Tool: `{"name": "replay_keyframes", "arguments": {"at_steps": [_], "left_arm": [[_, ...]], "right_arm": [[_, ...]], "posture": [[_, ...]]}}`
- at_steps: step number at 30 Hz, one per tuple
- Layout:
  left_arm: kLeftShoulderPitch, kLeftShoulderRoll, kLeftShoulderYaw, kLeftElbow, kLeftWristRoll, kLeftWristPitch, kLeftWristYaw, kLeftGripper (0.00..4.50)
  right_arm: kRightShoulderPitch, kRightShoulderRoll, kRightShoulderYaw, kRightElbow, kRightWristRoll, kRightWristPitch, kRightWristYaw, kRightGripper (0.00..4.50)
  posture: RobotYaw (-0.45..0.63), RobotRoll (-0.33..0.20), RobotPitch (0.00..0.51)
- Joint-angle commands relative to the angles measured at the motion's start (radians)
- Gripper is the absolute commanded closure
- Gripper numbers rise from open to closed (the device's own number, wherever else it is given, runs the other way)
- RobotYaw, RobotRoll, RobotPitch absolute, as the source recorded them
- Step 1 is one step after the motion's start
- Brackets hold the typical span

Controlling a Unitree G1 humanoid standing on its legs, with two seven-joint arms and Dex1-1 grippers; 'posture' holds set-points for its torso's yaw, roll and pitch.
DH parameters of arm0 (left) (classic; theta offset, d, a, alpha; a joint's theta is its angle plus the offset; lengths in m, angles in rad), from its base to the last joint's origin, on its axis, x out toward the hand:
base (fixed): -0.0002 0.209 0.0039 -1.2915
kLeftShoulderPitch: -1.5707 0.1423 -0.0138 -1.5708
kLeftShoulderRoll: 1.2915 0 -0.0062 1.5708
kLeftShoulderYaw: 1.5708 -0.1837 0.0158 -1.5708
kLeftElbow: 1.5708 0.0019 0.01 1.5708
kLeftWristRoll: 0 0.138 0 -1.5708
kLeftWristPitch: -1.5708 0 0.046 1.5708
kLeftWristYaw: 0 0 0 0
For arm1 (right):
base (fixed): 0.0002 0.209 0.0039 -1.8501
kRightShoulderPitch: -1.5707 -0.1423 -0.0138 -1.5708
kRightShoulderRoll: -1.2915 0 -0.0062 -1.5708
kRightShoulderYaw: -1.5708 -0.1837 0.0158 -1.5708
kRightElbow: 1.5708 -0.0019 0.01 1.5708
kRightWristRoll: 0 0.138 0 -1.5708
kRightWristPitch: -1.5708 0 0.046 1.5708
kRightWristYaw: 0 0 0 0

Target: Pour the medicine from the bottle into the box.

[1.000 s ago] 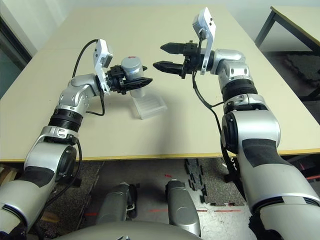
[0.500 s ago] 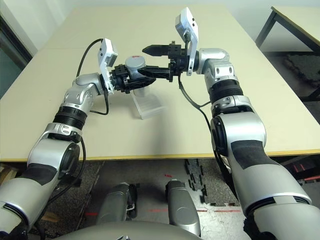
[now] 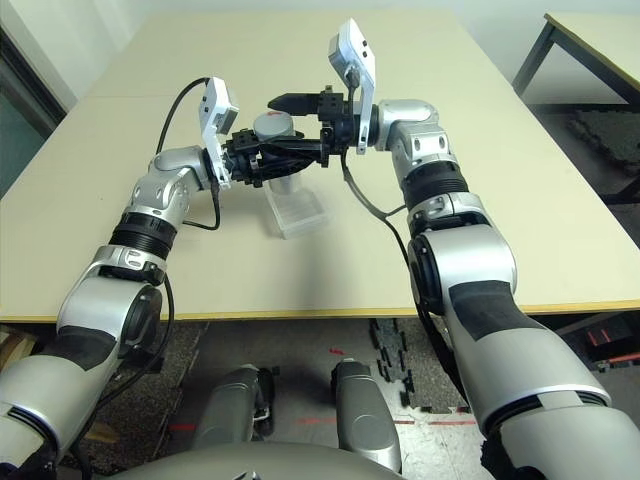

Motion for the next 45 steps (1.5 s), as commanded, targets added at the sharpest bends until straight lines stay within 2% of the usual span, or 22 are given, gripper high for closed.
{"name": "replay_keyframes", "arguments": {"at_steps": [1,17,45], "left_arm": [[0.002,-0.006,-0.016,-0.004,0.015,0.000,-0.010,1.83],[0.015,0.000,-0.018,-0.023,0.010,0.007,-0.016,1.83],[0.020,0.016,-0.007,-0.033,0.002,0.019,-0.014,1.83]], "right_arm": [[-0.022,0.005,0.007,0.022,-0.011,-0.013,-0.011,0.00],[-0.046,-0.011,-0.013,0.084,-0.017,-0.001,-0.038,0.00],[0.017,-0.159,-0.056,0.128,-0.010,0.032,-0.072,0.00]], "posture": [[-0.22,0.000,0.079],[-0.22,0.000,0.082],[-0.22,0.000,0.087]]}}
